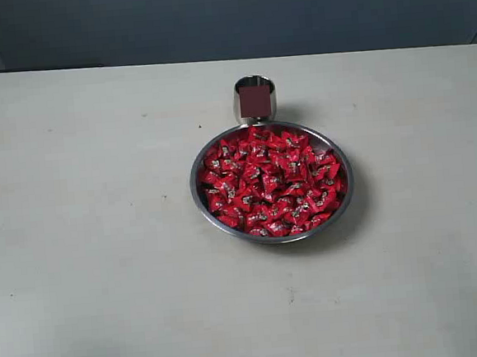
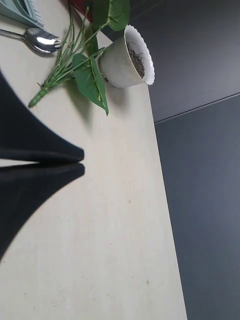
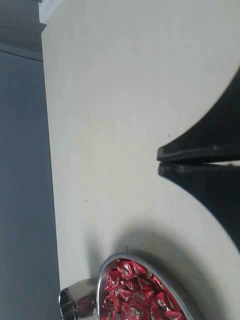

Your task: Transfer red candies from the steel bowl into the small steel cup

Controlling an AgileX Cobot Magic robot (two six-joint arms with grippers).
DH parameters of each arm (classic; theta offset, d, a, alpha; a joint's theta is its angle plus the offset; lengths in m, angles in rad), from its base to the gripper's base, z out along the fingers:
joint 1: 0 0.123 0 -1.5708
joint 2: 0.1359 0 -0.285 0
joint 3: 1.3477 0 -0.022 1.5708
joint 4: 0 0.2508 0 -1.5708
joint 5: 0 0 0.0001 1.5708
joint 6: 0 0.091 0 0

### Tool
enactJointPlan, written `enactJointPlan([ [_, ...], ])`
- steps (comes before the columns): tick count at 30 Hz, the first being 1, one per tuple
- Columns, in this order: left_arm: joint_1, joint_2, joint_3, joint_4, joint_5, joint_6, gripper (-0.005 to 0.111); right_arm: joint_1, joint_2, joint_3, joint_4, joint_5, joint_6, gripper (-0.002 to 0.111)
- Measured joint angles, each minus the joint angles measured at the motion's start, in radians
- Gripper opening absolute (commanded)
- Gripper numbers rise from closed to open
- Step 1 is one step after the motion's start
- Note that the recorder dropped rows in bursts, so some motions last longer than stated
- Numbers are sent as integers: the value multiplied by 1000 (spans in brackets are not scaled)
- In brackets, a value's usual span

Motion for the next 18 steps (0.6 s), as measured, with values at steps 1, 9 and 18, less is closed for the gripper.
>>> enactJointPlan([
  [1,0,0,0,0,0,0,0,0,0,0,0,0,0,-1],
  [9,0,0,0,0,0,0,0,0,0,0,0,0,0,-1],
  [18,0,0,0,0,0,0,0,0,40,-24,0,0,0,-1],
])
